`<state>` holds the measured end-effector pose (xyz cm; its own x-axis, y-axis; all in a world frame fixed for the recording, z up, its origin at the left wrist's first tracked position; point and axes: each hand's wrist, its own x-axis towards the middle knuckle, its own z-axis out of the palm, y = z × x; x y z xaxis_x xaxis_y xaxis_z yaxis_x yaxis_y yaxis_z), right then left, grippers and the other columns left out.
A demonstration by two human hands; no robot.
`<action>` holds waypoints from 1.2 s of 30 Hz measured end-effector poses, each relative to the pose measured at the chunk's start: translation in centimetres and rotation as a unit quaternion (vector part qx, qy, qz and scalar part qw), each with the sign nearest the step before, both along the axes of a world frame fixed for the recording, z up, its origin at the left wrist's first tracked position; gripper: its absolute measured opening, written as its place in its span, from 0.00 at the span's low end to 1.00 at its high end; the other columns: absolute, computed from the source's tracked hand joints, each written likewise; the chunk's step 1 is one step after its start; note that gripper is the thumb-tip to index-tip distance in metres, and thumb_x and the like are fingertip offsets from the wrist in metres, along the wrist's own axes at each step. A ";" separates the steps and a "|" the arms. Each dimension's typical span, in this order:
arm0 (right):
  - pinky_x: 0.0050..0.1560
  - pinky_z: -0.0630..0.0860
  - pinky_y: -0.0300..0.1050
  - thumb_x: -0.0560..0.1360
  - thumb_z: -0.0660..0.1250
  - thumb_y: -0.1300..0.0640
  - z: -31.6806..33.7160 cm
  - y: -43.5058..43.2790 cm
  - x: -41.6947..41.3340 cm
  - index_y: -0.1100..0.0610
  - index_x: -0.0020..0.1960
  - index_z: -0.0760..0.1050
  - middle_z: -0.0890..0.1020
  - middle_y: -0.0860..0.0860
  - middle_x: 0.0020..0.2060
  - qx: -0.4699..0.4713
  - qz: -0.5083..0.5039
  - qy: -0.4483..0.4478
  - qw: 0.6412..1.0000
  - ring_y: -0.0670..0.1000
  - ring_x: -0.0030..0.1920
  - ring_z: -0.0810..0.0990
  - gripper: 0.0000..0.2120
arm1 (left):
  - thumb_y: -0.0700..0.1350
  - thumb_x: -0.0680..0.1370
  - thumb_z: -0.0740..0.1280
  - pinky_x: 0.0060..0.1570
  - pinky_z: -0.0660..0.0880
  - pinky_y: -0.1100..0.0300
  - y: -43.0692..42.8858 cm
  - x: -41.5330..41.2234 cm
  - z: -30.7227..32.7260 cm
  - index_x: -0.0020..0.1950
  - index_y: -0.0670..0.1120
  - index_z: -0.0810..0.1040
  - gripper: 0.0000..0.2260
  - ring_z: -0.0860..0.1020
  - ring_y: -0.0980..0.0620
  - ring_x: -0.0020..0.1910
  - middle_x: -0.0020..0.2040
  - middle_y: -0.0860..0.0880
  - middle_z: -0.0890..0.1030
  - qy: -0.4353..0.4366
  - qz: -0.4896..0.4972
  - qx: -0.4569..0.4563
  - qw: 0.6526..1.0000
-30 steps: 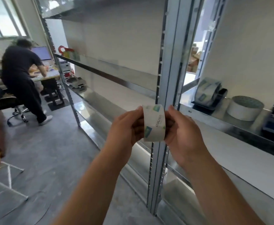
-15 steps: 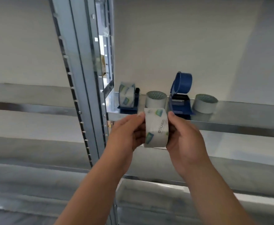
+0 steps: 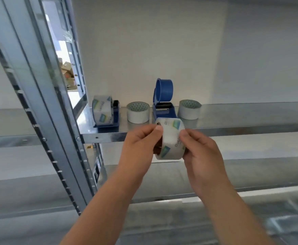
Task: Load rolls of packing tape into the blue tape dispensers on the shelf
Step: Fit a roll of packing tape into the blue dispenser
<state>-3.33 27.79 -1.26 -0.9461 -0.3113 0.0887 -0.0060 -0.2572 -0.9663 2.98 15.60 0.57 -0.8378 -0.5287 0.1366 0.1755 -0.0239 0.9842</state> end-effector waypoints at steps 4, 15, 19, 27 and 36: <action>0.60 0.80 0.54 0.81 0.68 0.56 0.4 1.3 -2.3 0.51 0.51 0.87 0.89 0.49 0.50 -0.010 0.006 0.007 1.000 0.52 0.56 0.86 0.08 | 0.44 0.83 0.65 0.59 0.79 0.35 1.2 -2.6 0.0 0.47 0.49 0.88 0.12 0.83 0.34 0.55 0.50 0.40 0.87 0.009 0.006 0.008 1.000; 0.57 0.82 0.53 0.82 0.66 0.56 1.0 2.5 -10.0 0.49 0.48 0.88 0.89 0.50 0.49 -0.046 0.063 0.014 0.997 0.53 0.53 0.86 0.12 | 0.43 0.81 0.67 0.52 0.82 0.42 3.5 -9.3 0.7 0.50 0.45 0.87 0.08 0.85 0.36 0.52 0.49 0.41 0.88 0.035 0.081 0.023 0.996; 0.59 0.81 0.55 0.83 0.64 0.54 0.8 1.9 -11.3 0.51 0.51 0.87 0.89 0.52 0.51 -0.056 0.065 0.009 0.996 0.57 0.57 0.85 0.11 | 0.40 0.82 0.67 0.51 0.84 0.45 3.4 -10.3 0.4 0.50 0.45 0.87 0.09 0.86 0.38 0.50 0.48 0.42 0.88 0.035 0.106 0.029 0.993; 0.42 0.81 0.39 0.82 0.64 0.53 2.2 2.3 -12.2 0.52 0.54 0.84 0.89 0.46 0.44 -0.094 0.048 -0.001 0.994 0.43 0.43 0.87 0.10 | 0.39 0.81 0.69 0.41 0.83 0.59 0.1 -11.5 3.0 0.47 0.47 0.85 0.07 0.84 0.49 0.38 0.40 0.47 0.86 0.089 0.198 0.024 0.976; 0.50 0.80 0.49 0.82 0.66 0.54 3.6 1.0 -13.1 0.48 0.40 0.87 0.88 0.47 0.40 -0.113 -0.017 0.006 0.993 0.50 0.47 0.84 0.14 | 0.49 0.77 0.72 0.47 0.83 0.56 -5.6 -16.9 6.1 0.42 0.41 0.78 0.12 0.85 0.50 0.39 0.41 0.46 0.83 0.022 0.200 -0.005 0.980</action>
